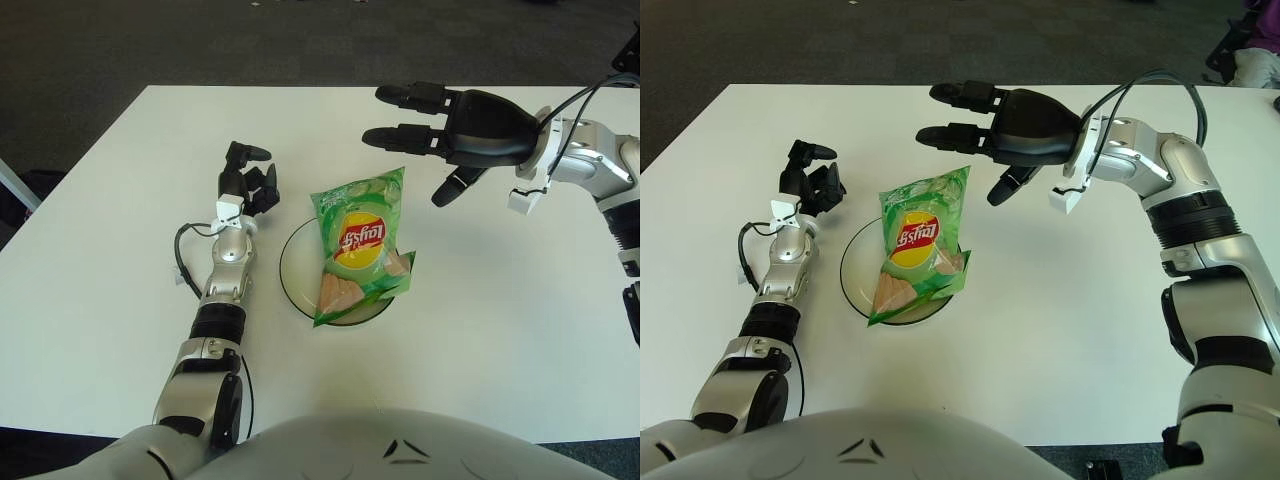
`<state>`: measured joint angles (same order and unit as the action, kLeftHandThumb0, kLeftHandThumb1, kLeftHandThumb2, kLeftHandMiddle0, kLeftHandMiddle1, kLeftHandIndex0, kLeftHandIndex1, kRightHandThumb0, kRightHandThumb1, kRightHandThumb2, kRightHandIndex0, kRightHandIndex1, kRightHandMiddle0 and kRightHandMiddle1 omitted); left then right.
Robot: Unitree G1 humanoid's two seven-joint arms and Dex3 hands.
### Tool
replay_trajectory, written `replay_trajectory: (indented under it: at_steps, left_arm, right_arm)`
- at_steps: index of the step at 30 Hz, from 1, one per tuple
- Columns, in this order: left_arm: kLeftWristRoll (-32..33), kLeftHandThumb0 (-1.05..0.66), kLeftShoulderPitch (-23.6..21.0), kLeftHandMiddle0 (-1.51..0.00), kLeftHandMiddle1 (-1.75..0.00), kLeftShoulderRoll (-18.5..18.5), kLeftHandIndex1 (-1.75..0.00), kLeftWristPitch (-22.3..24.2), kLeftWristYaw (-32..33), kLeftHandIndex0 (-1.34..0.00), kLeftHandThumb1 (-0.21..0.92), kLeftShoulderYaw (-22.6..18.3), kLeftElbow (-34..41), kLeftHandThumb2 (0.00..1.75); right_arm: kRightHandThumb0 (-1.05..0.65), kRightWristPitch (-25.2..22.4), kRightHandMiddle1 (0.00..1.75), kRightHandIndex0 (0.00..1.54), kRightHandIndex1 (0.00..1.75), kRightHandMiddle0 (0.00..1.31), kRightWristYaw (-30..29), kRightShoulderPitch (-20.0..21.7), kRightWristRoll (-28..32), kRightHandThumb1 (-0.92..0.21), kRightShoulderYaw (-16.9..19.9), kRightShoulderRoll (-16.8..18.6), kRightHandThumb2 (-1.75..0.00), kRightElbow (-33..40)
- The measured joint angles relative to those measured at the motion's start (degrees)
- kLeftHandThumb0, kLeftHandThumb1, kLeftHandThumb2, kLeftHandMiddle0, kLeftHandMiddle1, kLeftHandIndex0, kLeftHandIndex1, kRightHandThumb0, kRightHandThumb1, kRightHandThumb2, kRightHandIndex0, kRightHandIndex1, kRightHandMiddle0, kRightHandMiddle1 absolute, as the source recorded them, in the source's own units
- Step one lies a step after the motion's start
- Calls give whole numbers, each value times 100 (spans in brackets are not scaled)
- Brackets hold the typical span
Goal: Put the snack into the plate.
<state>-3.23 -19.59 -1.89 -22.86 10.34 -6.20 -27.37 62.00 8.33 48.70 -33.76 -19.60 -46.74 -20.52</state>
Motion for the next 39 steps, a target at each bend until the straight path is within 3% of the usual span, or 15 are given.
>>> replay_trajectory:
  at_steps: [3, 6, 9, 12, 21, 24, 30, 39]
  left_arm:
    - [-4, -37, 0, -89, -175, 0, -175, 0, 0, -33, 72, 2, -3, 79]
    - [-5, -37, 0, -90, -175, 0, -175, 0, 0, -32, 72, 3, -8, 79]
    - [-7, -37, 0, -90, -175, 0, -175, 0, 0, -32, 72, 4, -13, 78]
    - [-7, -37, -1, -90, -175, -1, -175, 0, 1, -32, 72, 4, -18, 78]
    - [-2, -37, -1, -90, -175, -9, -175, -1, 1, -32, 72, 1, -38, 78]
    - [3, -37, -1, -90, -175, -19, -175, -3, 0, -32, 72, -2, -48, 78]
    - [31, -37, -3, -90, -175, -54, -175, -35, -18, -32, 72, -14, -92, 78]
    - [58, -37, -11, -90, -175, -130, -175, -48, -51, -32, 72, -43, -174, 78]
  right_arm:
    - [22, -69, 2, 6, 1, 25, 273, -22, 271, -63, 46, -7, -80, 7]
    - [16, -259, 1, 8, 0, 26, 602, -60, 653, -67, 102, -21, -72, -2]
    - [-7, -521, 1, 15, 0, 27, 825, -151, 966, -81, 241, -22, -42, 8]
    - [-25, -821, 1, 22, 2, 28, 867, -330, 1053, -89, 462, -21, -28, 83]
    - [-40, -2463, 3, 36, 2, 35, 1118, -1078, 1402, -92, 975, 177, -28, 547]
    - [-41, -2729, 4, 43, 3, 38, 917, -1254, 1521, -92, 1147, 477, -28, 491]
    - [-39, -2618, 6, 56, 4, 46, 217, -1422, 1996, -92, 1395, 1471, -24, -411]
    - [-34, -2737, 9, 66, 5, 55, 659, -1464, 3531, -92, 1830, 2681, -20, -1486]
